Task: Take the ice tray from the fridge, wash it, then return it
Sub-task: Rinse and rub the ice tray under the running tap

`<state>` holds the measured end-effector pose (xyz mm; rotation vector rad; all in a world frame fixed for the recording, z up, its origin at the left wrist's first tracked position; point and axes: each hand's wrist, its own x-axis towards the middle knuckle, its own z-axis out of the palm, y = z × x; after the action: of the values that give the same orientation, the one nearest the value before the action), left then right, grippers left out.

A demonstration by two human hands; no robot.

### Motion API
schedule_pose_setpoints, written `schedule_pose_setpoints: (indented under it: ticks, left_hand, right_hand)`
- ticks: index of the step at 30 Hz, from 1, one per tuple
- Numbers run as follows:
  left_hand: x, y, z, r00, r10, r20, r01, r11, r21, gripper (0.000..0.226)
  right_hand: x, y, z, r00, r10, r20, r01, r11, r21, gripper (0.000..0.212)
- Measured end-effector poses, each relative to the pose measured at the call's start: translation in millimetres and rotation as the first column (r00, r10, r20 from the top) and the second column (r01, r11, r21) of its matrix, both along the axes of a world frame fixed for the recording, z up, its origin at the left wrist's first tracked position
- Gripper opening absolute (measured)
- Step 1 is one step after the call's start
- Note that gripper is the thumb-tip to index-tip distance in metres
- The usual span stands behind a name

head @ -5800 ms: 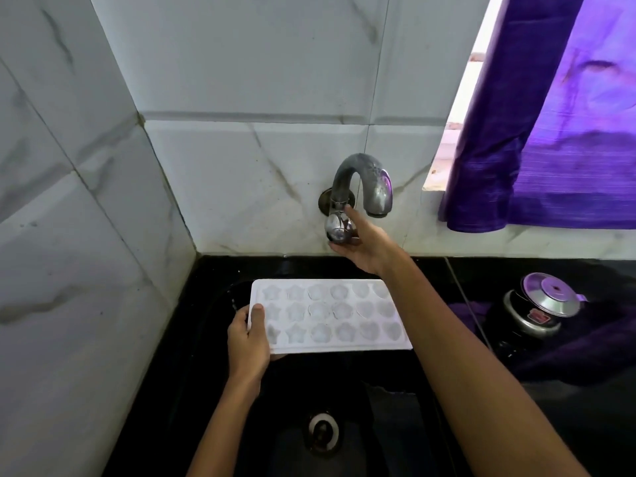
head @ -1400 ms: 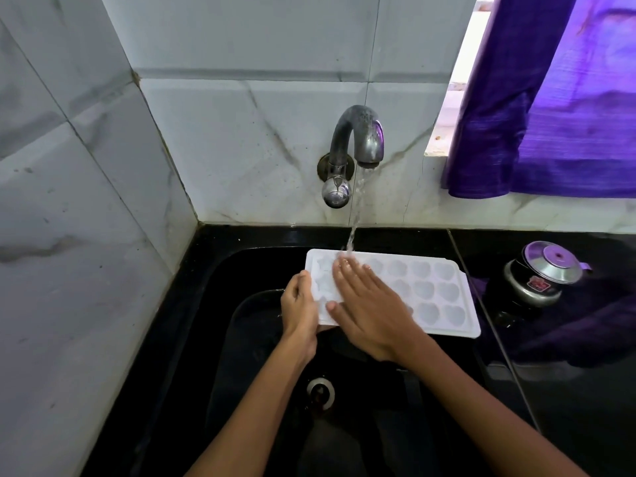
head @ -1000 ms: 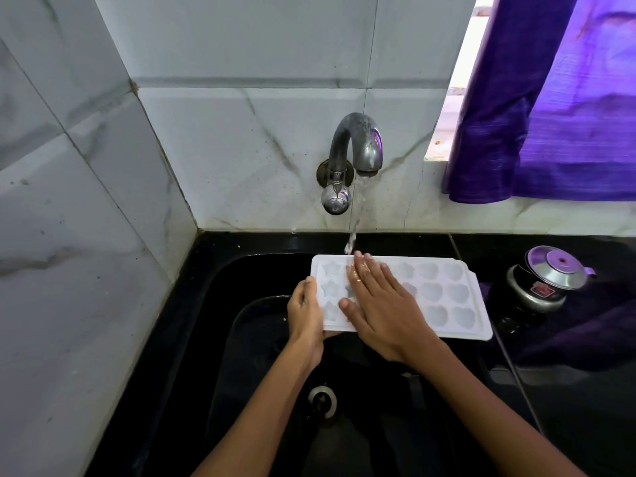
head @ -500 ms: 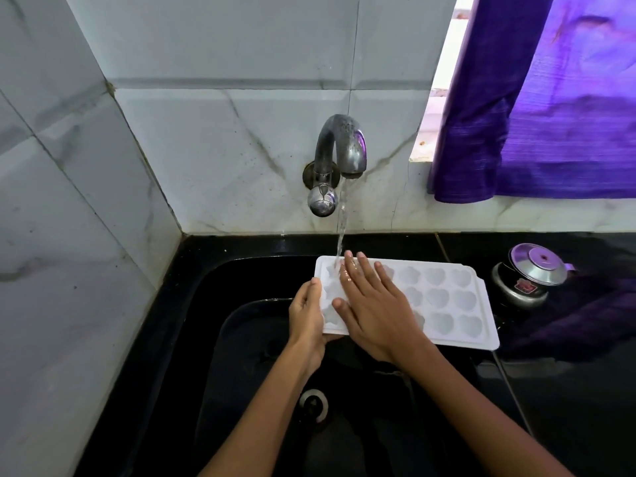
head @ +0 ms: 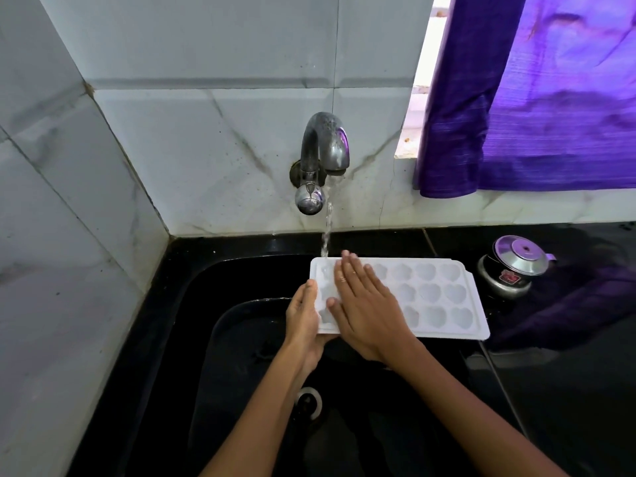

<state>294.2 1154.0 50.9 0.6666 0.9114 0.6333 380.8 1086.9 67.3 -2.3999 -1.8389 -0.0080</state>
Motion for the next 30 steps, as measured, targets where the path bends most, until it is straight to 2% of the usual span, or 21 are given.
schedule_pose_setpoints:
  ticks: [3, 6, 10, 13, 16, 18, 24, 26, 28, 30]
  left_hand:
    - [1, -1, 2, 0.996, -0.047, 0.071, 0.049, 0.998, -0.037, 0.028]
    - [-3, 4, 2, 0.995, -0.007, 0.099, 0.016, 0.996, -0.087, 0.031]
    - [-6, 11, 0, 0.995, 0.061, 0.080, -0.053, 0.994, -0.094, 0.039]
    - [-14, 19, 0, 0.995, 0.098, 0.024, -0.097, 0.994, -0.044, 0.039]
    - [-33, 27, 3, 0.992, 0.128, -0.017, -0.127, 0.992, 0.021, 0.038]
    - [-46, 30, 6, 0.988, 0.150, -0.044, -0.148, 0.988, 0.051, 0.036]
    - [-72, 28, 14, 0.981, 0.189, -0.052, -0.182, 0.977, 0.113, 0.038]
    - [-77, 25, 16, 0.978, 0.203, -0.053, -0.195, 0.973, 0.125, 0.037]
    - [-82, 21, 18, 0.975, 0.217, -0.054, -0.207, 0.968, 0.138, 0.037]
    - [-86, 18, 20, 0.973, 0.226, -0.043, -0.218, 0.965, 0.145, 0.037]
  right_hand:
    - [-12, 12, -1, 0.996, 0.045, 0.079, -0.047, 0.999, 0.027, 0.059]
    - [-14, 5, -2, 0.992, 0.099, 0.073, -0.102, 0.994, 0.030, 0.053]
    - [-4, -16, -10, 0.978, 0.184, 0.098, -0.185, 0.983, 0.002, 0.059]
    - [5, -27, -11, 0.993, 0.087, 0.077, -0.087, 0.996, -0.003, 0.064]
    - [17, -34, -8, 1.000, 0.016, 0.023, -0.017, 0.997, 0.080, 0.073]
    - [26, -38, -8, 1.000, -0.016, -0.024, 0.018, 0.998, 0.063, 0.077]
    - [23, -35, -13, 0.992, -0.123, -0.025, 0.125, 0.986, 0.114, 0.077]
    - [21, -32, -13, 0.970, -0.217, -0.105, 0.232, 0.959, 0.164, 0.081]
    - [19, -29, -12, 0.923, -0.275, -0.269, 0.332, 0.922, 0.199, 0.081]
    - [14, -25, -7, 0.838, -0.270, -0.475, 0.390, 0.904, 0.174, 0.075]
